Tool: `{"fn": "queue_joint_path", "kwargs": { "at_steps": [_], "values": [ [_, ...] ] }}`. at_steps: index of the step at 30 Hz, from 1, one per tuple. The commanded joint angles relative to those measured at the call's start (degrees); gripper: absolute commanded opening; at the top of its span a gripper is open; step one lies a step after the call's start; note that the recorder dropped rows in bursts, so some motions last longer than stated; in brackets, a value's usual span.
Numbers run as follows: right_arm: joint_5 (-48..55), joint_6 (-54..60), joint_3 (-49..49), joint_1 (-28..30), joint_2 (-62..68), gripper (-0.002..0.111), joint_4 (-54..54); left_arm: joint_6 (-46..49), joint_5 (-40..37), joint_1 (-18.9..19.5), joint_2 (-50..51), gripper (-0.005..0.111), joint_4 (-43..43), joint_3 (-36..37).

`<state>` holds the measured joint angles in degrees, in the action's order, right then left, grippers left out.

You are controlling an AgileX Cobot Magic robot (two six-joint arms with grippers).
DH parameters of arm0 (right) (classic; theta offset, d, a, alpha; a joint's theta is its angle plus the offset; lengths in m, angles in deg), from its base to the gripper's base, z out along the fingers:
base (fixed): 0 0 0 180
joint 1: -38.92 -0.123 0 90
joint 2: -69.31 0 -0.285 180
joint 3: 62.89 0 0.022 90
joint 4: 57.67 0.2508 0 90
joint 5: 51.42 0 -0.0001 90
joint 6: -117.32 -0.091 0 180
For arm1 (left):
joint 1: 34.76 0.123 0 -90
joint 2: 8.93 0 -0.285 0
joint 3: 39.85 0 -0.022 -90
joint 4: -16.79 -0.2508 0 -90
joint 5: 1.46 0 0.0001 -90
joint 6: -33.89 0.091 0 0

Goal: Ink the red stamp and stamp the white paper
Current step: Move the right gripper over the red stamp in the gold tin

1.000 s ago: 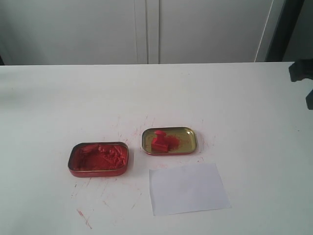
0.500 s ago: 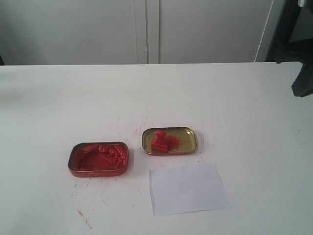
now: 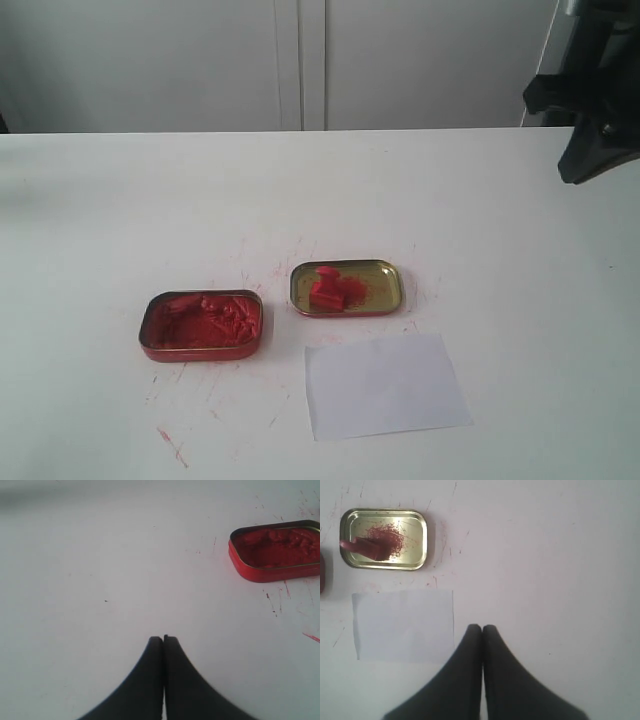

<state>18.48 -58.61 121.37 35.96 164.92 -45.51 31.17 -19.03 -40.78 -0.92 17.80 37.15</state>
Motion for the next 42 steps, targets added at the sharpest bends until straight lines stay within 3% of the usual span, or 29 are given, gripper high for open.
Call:
{"fn": "queue_joint_path", "kwargs": {
  "at_steps": [1,24,42],
  "values": [
    [0.1,2.3,2.6,-1.1,3.0,0.000,0.9,0.1,0.1,0.1,-0.2,0.000,0.5,0.2],
    [-1.6,10.4,9.3,-17.3,19.2,0.000,-1.3,0.1,0.1,0.1,-0.2,0.000,0.5,0.2],
    [-3.5,12.7,13.0,-24.1,24.1,0.000,-5.9,0.1,0.1,0.1,-0.2,0.000,0.5,0.2]
  ]
}}
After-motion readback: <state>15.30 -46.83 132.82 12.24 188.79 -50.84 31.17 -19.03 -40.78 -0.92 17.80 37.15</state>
